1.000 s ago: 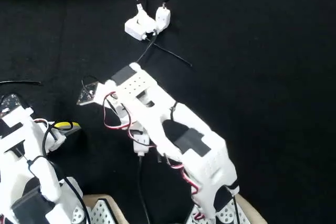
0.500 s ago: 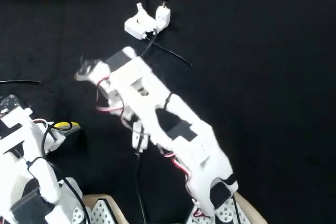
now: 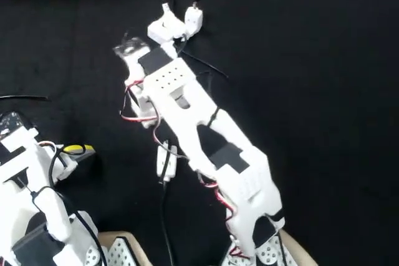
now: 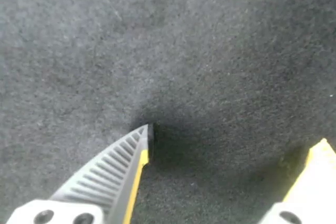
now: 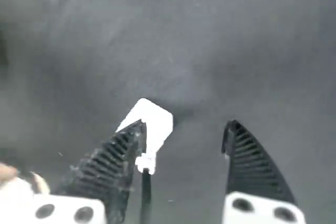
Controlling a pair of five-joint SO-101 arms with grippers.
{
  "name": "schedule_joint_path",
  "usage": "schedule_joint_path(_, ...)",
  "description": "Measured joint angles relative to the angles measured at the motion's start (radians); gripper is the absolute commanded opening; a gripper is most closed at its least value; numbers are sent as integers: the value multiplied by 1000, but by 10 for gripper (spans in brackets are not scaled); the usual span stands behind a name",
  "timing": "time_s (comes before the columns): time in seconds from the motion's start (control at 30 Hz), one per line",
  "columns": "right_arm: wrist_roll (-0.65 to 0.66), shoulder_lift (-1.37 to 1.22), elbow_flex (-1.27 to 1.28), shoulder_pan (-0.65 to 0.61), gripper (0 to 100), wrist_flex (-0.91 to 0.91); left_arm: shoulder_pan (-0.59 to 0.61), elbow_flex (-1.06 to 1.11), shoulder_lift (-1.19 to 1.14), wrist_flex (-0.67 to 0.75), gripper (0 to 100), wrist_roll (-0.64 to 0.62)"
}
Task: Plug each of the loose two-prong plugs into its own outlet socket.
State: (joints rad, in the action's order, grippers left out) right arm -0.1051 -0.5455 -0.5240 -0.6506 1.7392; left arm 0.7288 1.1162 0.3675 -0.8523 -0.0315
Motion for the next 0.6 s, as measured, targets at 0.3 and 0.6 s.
schedule_joint_path(0.3,-153,63,17,23,116,0,-15,0,0,0,446,0)
schedule_joint_path(0.6,-316,49,146,20,430,-11,-15,0,0,0,446,0)
